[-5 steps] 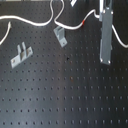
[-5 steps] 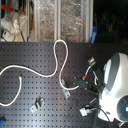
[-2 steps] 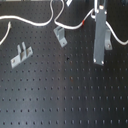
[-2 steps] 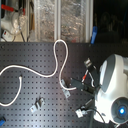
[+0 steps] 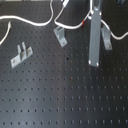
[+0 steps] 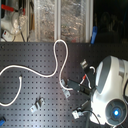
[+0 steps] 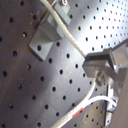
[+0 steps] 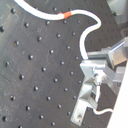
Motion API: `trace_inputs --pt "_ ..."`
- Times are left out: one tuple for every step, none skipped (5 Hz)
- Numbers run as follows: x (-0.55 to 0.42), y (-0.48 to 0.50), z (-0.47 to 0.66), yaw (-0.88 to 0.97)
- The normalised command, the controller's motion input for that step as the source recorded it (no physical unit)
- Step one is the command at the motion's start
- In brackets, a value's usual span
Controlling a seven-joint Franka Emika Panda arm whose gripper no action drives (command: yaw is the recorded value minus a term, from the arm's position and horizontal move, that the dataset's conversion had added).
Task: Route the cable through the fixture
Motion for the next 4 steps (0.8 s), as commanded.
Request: trace_inputs --pt "-0.121 0.157 0.08 -0.32" --pt "0.004 0.023 0.00 0.00" --pt "-0.070 0.133 0.13 -0.19" --pt "-0.105 0.091 0.11 -0.26"
